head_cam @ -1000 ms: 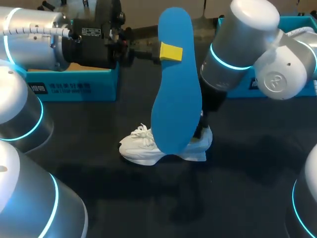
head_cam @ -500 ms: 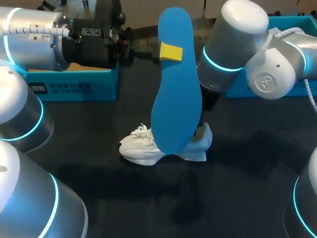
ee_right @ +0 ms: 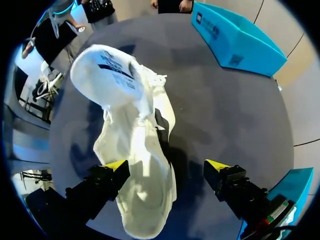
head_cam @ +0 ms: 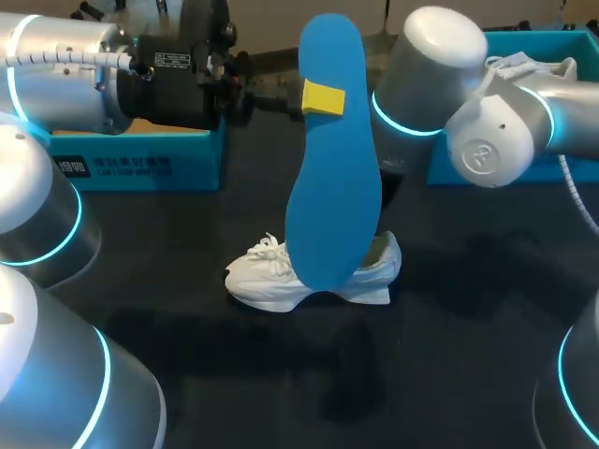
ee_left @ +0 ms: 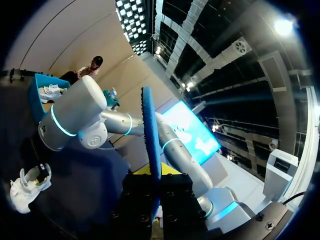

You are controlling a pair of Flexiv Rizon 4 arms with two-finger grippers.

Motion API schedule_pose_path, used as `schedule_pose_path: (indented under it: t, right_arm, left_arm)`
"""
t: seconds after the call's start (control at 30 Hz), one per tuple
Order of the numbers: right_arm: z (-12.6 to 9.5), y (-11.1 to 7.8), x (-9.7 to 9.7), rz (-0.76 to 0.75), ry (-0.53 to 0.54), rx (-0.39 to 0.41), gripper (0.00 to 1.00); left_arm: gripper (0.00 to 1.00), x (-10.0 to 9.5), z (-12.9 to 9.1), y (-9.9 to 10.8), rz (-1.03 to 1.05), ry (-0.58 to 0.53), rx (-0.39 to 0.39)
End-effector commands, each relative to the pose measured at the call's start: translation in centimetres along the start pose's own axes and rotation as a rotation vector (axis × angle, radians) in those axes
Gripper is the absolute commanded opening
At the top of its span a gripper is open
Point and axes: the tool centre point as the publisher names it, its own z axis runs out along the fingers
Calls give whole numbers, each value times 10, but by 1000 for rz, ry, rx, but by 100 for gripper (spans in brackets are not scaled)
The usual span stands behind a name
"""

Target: Take the shoe out of the shoebox, open the shoe tongue, remove and reinsert the insole, then place the shoe into the shoebox

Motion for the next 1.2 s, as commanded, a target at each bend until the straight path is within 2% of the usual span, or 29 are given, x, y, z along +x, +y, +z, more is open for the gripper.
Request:
schedule_pose_path:
  t: [0.03, 0.17, 0.27, 0.3, 0.53, 1.2]
  right_arm:
    - [22, 5, -8, -1, 24, 12, 100]
    - [33, -2, -6, 13, 41, 22, 98]
    - [37, -6, -4, 24, 58, 30, 67]
    - [37, -6, -3, 25, 57, 26, 50]
    - [38, -4, 0, 28, 67, 24, 27]
    - [38, -3, 0, 28, 72, 25, 26]
  left_arm:
    - [0, -1, 2, -1, 0, 1, 0]
    - [0, -1, 2, -1, 0, 1, 0]
    - [0, -1, 2, -1, 0, 1, 0]
    - [0, -1, 2, -1, 0, 1, 0]
    - [0, -1, 2, -1, 0, 1, 0]
    - [0, -1, 2, -1, 0, 1, 0]
